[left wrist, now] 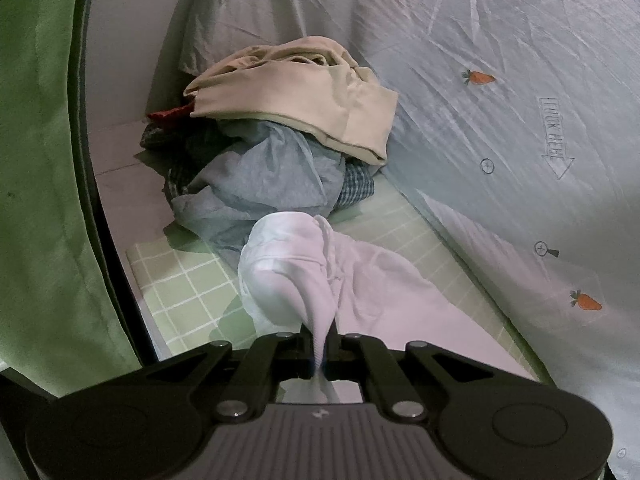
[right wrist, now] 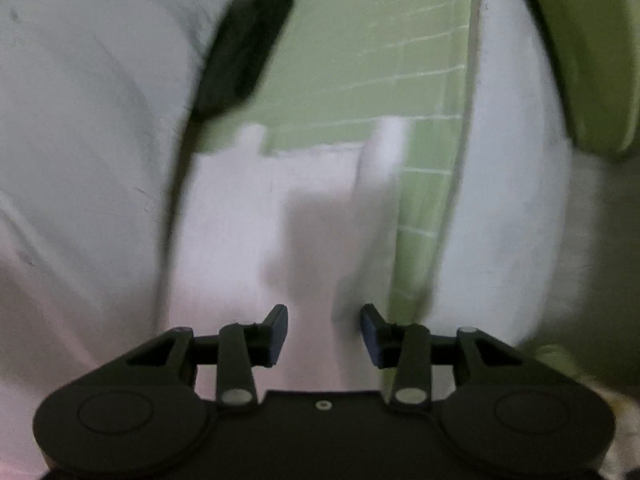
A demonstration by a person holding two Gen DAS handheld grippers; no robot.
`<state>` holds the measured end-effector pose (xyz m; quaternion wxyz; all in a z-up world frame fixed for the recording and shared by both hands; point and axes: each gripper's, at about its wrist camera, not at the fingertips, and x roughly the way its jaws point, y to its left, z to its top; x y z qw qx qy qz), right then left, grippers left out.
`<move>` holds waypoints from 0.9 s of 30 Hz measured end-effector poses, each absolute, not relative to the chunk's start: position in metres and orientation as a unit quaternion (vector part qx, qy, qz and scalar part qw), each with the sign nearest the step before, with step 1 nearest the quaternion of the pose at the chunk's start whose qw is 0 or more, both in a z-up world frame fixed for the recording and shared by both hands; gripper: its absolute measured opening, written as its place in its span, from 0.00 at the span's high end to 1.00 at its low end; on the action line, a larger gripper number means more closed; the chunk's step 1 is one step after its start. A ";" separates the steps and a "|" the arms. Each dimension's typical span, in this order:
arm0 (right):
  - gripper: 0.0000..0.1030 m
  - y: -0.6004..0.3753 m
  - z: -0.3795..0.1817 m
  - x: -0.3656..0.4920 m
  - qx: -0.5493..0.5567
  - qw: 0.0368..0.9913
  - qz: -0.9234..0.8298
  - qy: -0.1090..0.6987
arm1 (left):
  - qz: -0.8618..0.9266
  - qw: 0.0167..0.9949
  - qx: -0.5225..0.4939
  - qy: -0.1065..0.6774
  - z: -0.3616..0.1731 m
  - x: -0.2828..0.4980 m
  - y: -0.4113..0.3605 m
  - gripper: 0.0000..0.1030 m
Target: Fold clothes
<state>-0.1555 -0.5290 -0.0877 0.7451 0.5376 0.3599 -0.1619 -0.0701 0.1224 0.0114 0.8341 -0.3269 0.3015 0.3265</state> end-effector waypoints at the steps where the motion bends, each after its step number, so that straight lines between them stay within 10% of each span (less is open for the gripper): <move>1: 0.58 -0.528 -0.089 -0.156 0.539 0.743 -0.164 0.361 | 0.327 0.833 -0.329 0.302 0.011 -0.070 0.123 0.97; 10: 0.42 -0.526 -0.084 -0.151 0.526 0.741 -0.175 0.379 | 0.324 0.830 -0.337 0.305 0.006 -0.065 0.125 0.97; 15: 0.67 -0.525 -0.092 -0.153 0.584 0.725 -0.119 0.346 | 0.322 0.830 -0.338 0.306 0.006 -0.061 0.126 0.96; 27: 0.60 -0.518 -0.098 -0.151 0.570 0.724 -0.118 0.371 | 0.319 0.831 -0.336 0.308 0.007 -0.054 0.121 0.96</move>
